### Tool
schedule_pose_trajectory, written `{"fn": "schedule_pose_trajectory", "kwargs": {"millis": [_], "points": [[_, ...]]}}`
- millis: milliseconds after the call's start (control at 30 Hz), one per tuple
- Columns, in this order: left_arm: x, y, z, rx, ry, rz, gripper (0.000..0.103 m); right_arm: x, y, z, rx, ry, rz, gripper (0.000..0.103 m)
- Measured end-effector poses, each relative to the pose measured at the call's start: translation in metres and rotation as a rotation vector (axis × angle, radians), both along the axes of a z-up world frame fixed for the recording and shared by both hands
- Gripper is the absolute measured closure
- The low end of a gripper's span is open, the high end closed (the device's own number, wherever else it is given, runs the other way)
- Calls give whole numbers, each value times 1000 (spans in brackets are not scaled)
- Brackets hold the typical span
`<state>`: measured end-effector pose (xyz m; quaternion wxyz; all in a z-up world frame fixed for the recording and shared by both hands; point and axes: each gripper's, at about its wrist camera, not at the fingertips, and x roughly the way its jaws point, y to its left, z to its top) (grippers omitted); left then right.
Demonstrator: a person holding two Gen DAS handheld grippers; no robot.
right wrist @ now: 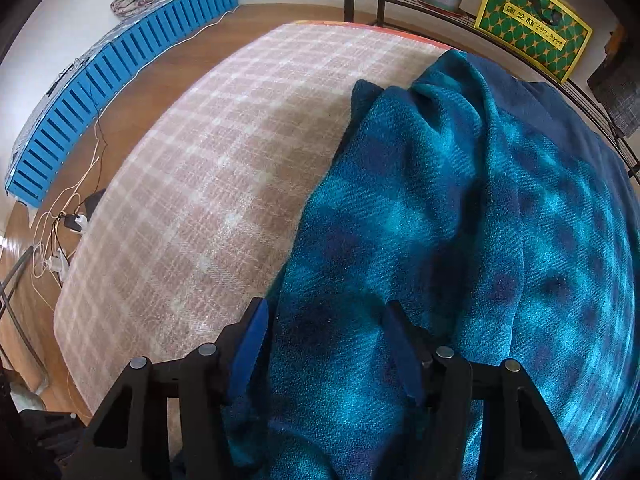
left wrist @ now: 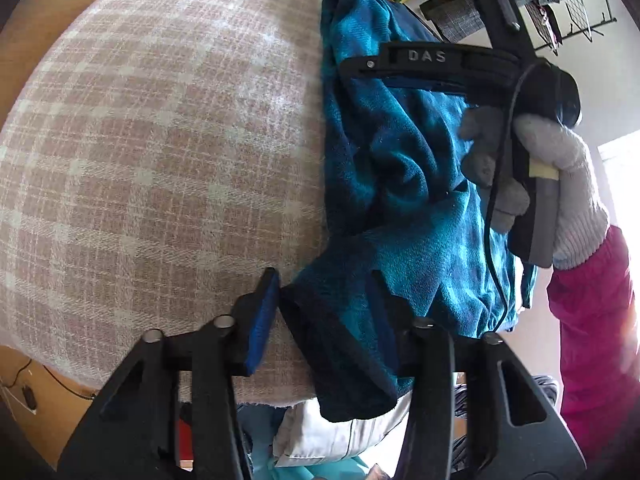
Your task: Fold large clothes
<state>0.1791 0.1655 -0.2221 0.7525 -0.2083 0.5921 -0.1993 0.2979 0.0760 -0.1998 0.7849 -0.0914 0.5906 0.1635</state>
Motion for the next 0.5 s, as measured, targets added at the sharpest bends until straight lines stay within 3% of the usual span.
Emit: {"fn": "schedule_pose_trajectory", "kwargs": {"millis": [33,167,200,267,333,500], "points": [[-3,-6,5,11,-21,-26,92,1,1,-1,-16,-4,8,45],[-21,-14,35,-23,-116,-54,95,8,5,-2,-59,-11,14,77],[-26,-15,42,-43,-135,-58,96,8,3,1,-43,-14,9,91],[-39,-19,60,-59,-183,-79,96,9,-3,9,-12,-34,-12,102],[-51,-31,74,-13,-244,-124,96,12,-9,19,17,-58,-44,103],[-76,-56,86,-35,-277,-207,96,28,-30,45,149,-76,-126,103]]}}
